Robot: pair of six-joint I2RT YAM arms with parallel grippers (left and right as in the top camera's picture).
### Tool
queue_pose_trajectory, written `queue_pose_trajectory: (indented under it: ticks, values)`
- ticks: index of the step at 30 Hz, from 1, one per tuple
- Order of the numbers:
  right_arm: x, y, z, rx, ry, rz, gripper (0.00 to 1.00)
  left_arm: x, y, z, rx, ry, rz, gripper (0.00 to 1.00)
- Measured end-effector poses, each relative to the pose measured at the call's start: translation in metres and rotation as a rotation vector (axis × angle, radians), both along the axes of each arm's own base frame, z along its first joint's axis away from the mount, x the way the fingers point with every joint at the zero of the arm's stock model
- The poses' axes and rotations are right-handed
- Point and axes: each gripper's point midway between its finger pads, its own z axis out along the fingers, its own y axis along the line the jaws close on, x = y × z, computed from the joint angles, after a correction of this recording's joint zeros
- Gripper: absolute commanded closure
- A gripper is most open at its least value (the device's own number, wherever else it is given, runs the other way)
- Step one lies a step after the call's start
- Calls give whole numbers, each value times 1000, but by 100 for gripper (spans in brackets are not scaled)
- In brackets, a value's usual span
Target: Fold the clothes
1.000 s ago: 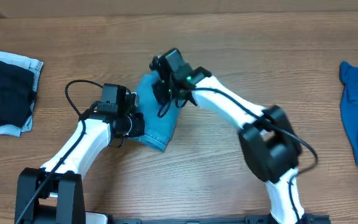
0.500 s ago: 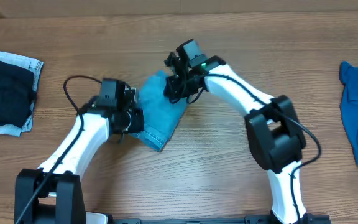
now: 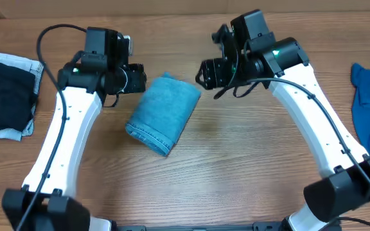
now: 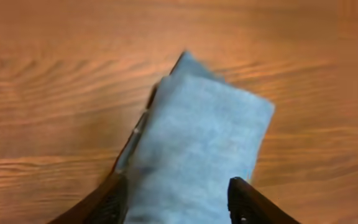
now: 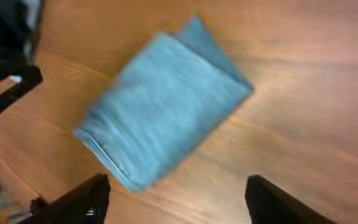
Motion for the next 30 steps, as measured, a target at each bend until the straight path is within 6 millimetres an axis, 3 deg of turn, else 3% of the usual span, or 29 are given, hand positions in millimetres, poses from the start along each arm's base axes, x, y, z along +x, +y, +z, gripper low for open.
queue_pose_trajectory:
  ticks: [2, 5, 7, 10, 12, 19, 22, 26, 30]
  values:
    - [-4, -2, -6, -12, 33, -3, 26, 1, -2, -22, 13, 57, -30, 73]
    - [-11, -4, -9, -24, 66, -7, 26, 2, -5, -72, 30, 184, -71, 75]
    - [-15, -6, -11, -32, 88, -8, 26, 2, -4, -100, 47, 249, -77, 85]
    - [-24, -10, -15, -51, 127, -12, 27, 5, -1, -150, 77, 340, -82, 88]
    - [-27, -14, -17, -70, 143, -16, 27, 5, -1, -170, 79, 375, -81, 90]
    - [-27, -21, -20, -110, 141, -30, 28, 1, -16, -176, -14, 417, -69, 93]
    - [-26, -22, -21, -115, 137, -30, 28, -13, -48, -176, -70, 463, -90, 91]
    - [-26, -22, -21, -121, 133, -24, 31, -48, -125, -174, -168, 572, -113, 91]
    - [-29, -27, -23, -143, 144, -27, 28, -65, -162, -171, -229, 630, -67, 85]
